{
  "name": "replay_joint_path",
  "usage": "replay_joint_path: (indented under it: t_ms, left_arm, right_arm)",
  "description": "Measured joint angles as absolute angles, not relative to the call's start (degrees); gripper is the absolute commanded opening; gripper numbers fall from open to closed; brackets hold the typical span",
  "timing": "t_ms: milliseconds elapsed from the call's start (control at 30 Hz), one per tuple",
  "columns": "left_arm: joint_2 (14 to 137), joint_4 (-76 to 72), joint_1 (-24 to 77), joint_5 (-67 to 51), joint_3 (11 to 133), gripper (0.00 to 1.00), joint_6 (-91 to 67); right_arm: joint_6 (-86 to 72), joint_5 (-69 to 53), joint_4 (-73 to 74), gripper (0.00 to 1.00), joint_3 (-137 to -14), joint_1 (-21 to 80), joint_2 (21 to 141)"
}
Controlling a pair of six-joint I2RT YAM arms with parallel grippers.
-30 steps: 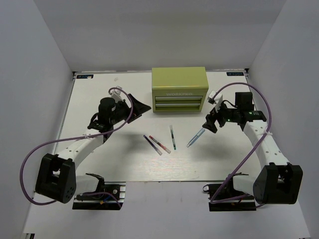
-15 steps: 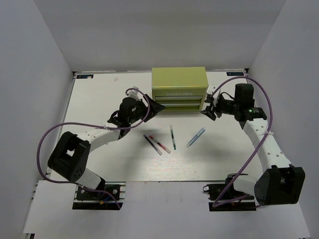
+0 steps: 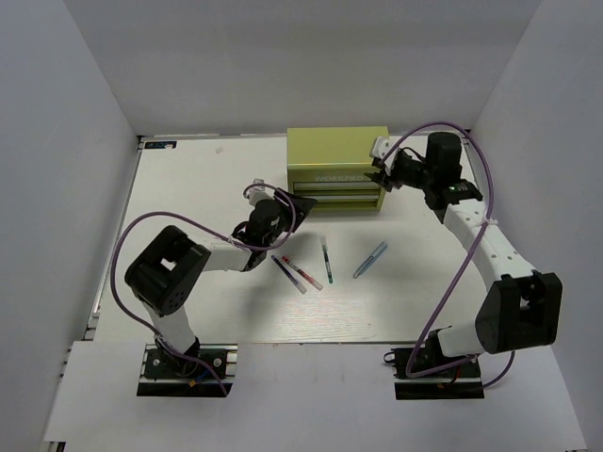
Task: Sort the stationery into containers
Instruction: Open the drawer in the storage box.
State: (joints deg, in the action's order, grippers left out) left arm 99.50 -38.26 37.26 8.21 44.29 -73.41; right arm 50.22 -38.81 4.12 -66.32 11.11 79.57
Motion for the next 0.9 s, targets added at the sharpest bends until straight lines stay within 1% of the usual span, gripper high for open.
replay_joint_path:
  t_ms: [267, 367, 400, 533, 900]
  left_arm:
    - [103.2, -42.5, 38.5, 11.5, 44.9, 0.63, -77.3]
    - [103.8, -44.1, 38.7, 12.0, 45.8, 0.63, -78.4]
    - [104.0, -44.7, 38.7, 12.2, 45.9, 0.63, -78.9]
    - [105.3, -46.8, 39.0, 12.7, 46.3, 0.63, -80.6]
    - [109.4, -50.7, 40.2, 13.6, 46.8, 0.63, -84.4]
  right_arm:
    - [54.9, -37.9, 5.1, 0.61, -69.6, 13.2, 84.6]
    - [56.8, -37.7, 5.8, 0.66, -70.1, 13.7, 85.4]
    - [57.4, -37.5, 6.1, 0.70, -70.4, 13.9, 85.8]
    - [60.1, -36.6, 8.6, 0.75, -73.2, 14.3, 89.4]
    - [63.2, -30.6, 11.4, 0.77, -77.1, 14.6, 95.0]
